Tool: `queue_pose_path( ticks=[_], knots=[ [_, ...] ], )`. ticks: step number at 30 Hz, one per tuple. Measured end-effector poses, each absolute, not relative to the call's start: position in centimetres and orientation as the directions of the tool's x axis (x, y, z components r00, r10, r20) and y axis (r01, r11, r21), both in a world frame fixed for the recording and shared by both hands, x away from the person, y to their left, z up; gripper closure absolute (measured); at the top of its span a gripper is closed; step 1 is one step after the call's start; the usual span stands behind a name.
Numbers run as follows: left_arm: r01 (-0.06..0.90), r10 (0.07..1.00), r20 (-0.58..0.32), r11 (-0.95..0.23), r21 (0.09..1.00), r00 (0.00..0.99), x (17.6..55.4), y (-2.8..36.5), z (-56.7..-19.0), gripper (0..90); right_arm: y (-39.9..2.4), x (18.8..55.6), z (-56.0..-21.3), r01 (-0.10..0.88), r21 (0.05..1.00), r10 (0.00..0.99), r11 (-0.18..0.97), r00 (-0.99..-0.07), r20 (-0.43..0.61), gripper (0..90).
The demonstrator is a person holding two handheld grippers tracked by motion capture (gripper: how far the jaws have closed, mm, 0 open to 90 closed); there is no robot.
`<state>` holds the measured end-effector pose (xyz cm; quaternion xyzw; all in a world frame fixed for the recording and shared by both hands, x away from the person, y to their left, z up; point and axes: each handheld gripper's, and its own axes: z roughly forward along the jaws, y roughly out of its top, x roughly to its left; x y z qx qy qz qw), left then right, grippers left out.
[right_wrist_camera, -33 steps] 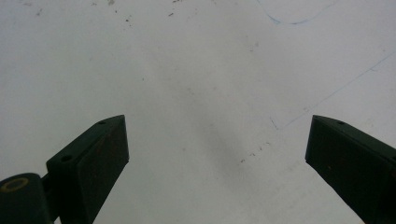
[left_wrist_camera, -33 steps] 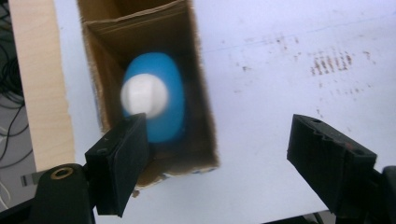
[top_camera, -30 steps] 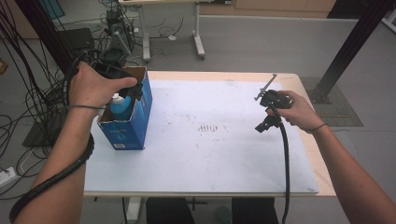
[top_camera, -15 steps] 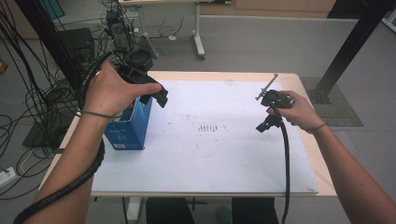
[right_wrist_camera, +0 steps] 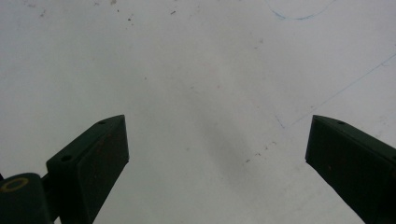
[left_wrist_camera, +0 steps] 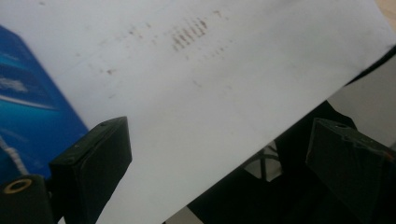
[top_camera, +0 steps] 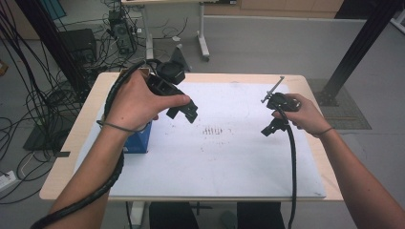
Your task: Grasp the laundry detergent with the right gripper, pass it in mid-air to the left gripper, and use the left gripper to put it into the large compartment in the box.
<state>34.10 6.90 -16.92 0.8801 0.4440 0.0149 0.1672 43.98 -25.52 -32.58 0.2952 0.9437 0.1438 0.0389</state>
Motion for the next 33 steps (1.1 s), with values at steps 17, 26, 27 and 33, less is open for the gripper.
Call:
queue_pose_path(
  ticks=[17, 26, 27, 33],
  knots=[
    [0.752, 0.743, -0.140, -0.621, 0.221, 0.655, 33.0, 3.6, -22.6, 7.7, -25.4, 43.7, -32.4, 0.558, 0.294, 0.581, 0.776, -0.814, 0.009, 5.9],
    [0.740, 0.730, -0.139, -0.640, 0.207, 0.670, 33.0, 2.6, -23.2, 7.9, -26.2, 43.3, -32.4, 0.578, 0.310, 0.600, 0.755, -0.799, 0.030, 6.0],
    [0.738, 0.728, -0.137, -0.642, 0.210, 0.672, 33.0, 2.5, -23.2, 7.9, -26.3, 43.3, -32.3, 0.584, 0.311, 0.605, 0.750, -0.795, 0.033, 6.0],
    [0.734, 0.725, -0.136, -0.642, 0.220, 0.675, 33.1, 2.4, -22.9, 7.8, -26.4, 43.2, -32.3, 0.578, 0.313, 0.601, 0.753, -0.799, 0.030, 6.0]
  ],
)
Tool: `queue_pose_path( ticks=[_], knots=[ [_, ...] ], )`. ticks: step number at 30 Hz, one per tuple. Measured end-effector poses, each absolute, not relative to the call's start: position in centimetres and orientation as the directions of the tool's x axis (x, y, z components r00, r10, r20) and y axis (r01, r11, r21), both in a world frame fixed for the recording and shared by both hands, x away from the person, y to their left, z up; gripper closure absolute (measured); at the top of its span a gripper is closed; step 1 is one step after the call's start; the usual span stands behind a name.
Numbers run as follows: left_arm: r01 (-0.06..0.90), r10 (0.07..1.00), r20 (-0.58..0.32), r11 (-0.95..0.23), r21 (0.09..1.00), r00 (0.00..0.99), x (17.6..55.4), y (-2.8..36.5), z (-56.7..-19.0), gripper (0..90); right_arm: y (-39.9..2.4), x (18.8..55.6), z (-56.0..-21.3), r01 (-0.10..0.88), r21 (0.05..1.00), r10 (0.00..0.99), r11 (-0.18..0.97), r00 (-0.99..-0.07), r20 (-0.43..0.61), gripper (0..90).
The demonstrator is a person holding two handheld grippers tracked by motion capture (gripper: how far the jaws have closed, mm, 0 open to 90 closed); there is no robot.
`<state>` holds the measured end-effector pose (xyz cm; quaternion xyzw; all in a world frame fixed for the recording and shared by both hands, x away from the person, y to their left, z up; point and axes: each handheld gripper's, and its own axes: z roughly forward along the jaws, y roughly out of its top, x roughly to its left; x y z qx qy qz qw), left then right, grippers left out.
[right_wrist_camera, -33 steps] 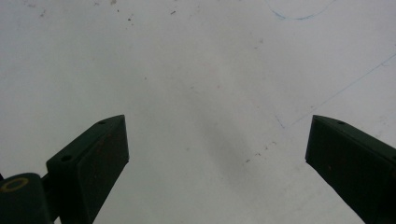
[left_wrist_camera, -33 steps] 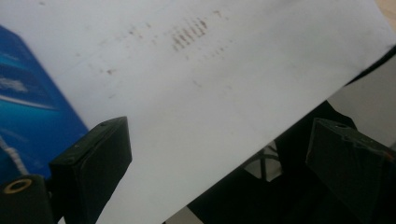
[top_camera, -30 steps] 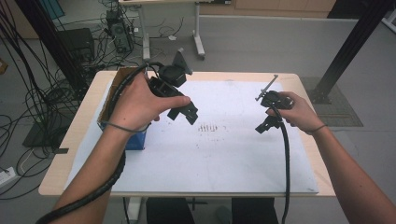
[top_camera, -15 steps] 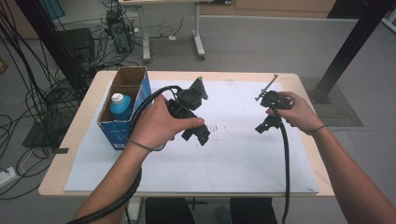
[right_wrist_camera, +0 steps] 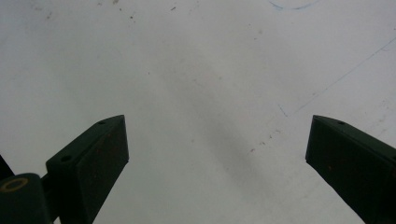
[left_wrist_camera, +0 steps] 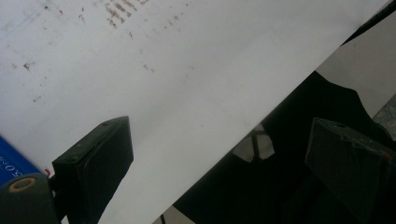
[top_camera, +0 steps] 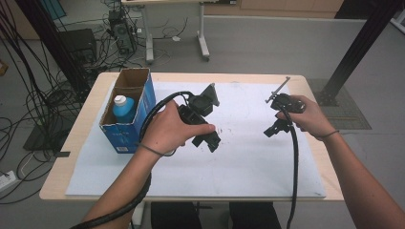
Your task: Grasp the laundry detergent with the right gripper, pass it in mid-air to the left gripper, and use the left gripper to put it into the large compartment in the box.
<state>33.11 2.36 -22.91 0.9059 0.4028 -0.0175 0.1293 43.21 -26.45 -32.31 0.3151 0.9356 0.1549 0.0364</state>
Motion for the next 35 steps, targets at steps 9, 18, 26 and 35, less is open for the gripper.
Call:
queue_pose_path(
  ticks=[9, 18, 26, 35],
  knots=[
    [0.733, 0.723, -0.138, -0.645, 0.214, 0.677, 33.10, 2.13, -23.35, 7.8, -26.49, 43.30, -32.52, 0.582, 0.313, 0.603, 0.751, -0.797, 0.035, 6.0],
    [0.738, 0.727, -0.142, -0.640, 0.214, 0.672, 33.14, 2.41, -23.62, 7.8, -26.43, 43.28, -32.78, 0.582, 0.313, 0.600, 0.751, -0.799, 0.043, 6.0],
    [0.741, 0.731, -0.136, -0.639, 0.206, 0.668, 33.02, 2.61, -23.86, 7.9, -26.15, 43.36, -32.79, 0.574, 0.308, 0.593, 0.759, -0.804, 0.036, 5.9],
    [0.735, 0.726, -0.131, -0.647, 0.203, 0.675, 32.85, 2.83, -23.60, 7.9, -26.17, 42.77, -32.41, 0.586, 0.310, 0.607, 0.749, -0.794, 0.034, 5.8]
  ],
)
